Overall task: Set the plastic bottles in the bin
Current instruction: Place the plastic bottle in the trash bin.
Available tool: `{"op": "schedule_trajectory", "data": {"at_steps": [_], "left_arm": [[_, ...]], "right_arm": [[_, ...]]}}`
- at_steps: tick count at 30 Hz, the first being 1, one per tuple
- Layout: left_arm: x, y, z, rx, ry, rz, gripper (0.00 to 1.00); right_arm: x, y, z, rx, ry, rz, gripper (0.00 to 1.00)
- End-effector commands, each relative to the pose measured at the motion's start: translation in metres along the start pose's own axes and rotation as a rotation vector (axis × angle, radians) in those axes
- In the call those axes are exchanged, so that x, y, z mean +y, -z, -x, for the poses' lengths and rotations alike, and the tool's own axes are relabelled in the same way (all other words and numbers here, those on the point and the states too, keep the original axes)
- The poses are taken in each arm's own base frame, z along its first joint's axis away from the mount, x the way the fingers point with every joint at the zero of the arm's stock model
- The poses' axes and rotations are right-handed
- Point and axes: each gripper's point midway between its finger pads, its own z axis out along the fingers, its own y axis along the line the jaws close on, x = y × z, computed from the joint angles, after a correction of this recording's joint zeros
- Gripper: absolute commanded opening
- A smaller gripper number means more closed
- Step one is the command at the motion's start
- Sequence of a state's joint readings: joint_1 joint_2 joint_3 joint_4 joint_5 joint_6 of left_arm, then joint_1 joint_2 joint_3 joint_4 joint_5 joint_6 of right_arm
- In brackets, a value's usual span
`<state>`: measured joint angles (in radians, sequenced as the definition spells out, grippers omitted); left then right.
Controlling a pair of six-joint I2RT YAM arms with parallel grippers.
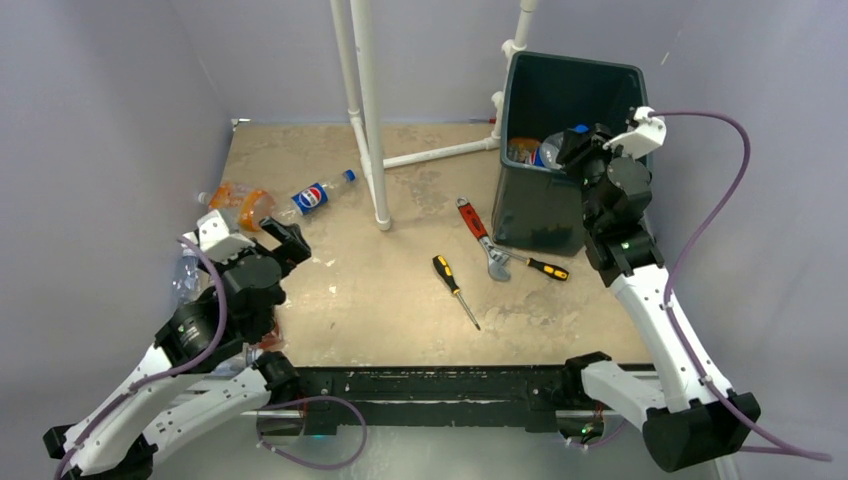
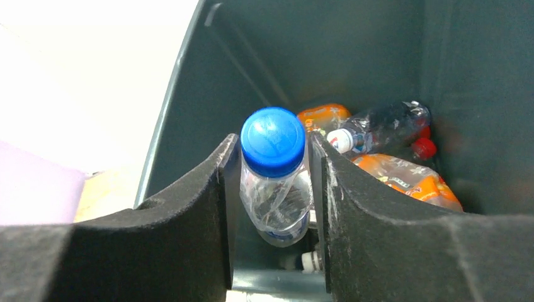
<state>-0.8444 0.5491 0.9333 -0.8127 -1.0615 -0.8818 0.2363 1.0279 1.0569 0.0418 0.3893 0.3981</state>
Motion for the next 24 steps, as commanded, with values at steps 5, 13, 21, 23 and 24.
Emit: {"op": "schedule_trajectory", "data": {"at_steps": [5, 13, 21, 23, 24], "left_arm": [[-0.020, -0.002, 0.019, -0.014, -0.050, 0.003, 0.99], [-0.036, -0.007, 0.005, 0.019, -0.051, -0.049, 0.99], [-0.039, -0.013, -0.002, 0.016, -0.082, -0.028, 0.99], [-0.037, -0.015, -0.007, 0.021, -0.091, -0.012, 0.99], [-0.036, -0.017, -0.012, 0.024, -0.095, -0.002, 0.99]], "right_arm": [[0.000, 0.022, -0.010, 0.071, -0.027, 0.035, 0.65], [0.020, 0.050, 0.076, -0.097, -0.045, 0.098, 0.74], [0.116, 0.139, 0.106, -0.125, -0.016, 0.754, 0.72], [0.139, 0.170, 0.091, -0.063, -0.039, 0.973, 0.71], [0.145, 0.182, 0.080, -0.019, -0.054, 1.055, 0.71]]}}
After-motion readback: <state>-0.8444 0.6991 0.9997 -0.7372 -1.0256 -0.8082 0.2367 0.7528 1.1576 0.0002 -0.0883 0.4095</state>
